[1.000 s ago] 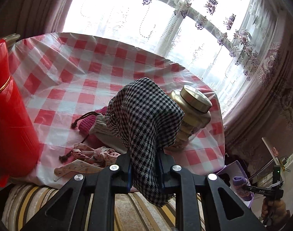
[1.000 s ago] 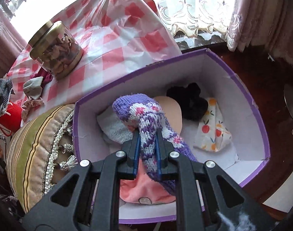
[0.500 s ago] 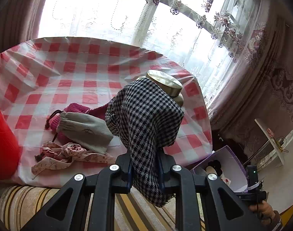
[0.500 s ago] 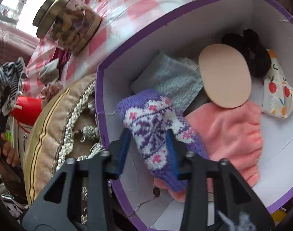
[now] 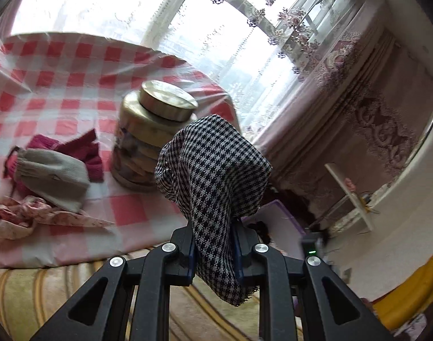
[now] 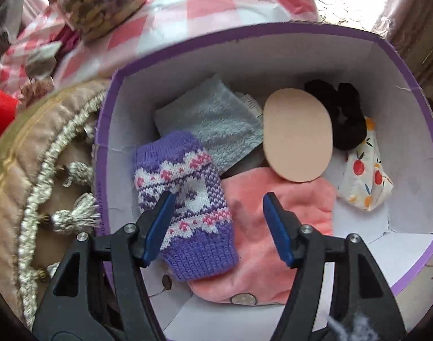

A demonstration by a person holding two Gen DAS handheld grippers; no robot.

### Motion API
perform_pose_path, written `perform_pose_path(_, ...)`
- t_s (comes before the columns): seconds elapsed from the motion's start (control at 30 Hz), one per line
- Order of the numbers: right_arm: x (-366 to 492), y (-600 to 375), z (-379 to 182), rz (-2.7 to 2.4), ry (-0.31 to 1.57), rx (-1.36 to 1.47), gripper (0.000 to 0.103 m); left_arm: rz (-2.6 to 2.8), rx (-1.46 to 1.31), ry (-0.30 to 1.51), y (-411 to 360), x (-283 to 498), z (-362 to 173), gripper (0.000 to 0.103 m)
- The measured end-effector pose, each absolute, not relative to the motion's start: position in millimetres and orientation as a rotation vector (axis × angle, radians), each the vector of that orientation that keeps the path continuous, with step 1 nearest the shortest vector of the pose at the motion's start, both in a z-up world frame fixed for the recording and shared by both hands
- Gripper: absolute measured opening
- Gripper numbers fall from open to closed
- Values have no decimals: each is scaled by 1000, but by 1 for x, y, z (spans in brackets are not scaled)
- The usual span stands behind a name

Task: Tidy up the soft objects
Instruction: 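Lower the houndstooth bag into the box and open the left tool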

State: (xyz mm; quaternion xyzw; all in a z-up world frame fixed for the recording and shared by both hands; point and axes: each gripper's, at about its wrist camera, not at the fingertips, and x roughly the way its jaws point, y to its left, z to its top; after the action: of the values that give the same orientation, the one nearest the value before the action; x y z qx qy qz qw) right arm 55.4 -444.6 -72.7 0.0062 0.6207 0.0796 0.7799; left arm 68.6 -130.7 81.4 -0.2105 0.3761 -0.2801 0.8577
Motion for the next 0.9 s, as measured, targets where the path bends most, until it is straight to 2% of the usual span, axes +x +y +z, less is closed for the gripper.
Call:
perform_pose_path(0.13,63,-421,-104,126,1446,-144,68,-723,-537,839,-144,72,78,21)
perform_pose_path(0.27,66,-427,-102,120,1456,-108,68,-827,-548,886,-169,75,77,21)
perform_pose_path(0.4,55,-461,-75,179,1394,20,70,-928,-566,941,-200,80,73,21)
perform_pose_path(0.47,46,-483,-59,132,1348,15,76,-980,-578,989,-218,85,67,21)
perform_pose_path(0.57,36,-523,-38,23,1285,48,79,-1032,-563,1063,-250,91,55,21)
perform_pose_path(0.8,25,-579,-17,-115,1218,152,80,-1077,-445,1186,-323,99,32,21)
perform_pose_path(0.83,26,-577,-17,-118,1217,156,80,-1078,-425,1196,-331,100,31,24)
perform_pose_path(0.9,26,-579,-21,-117,1219,160,80,-1074,-372,1223,-345,102,27,38)
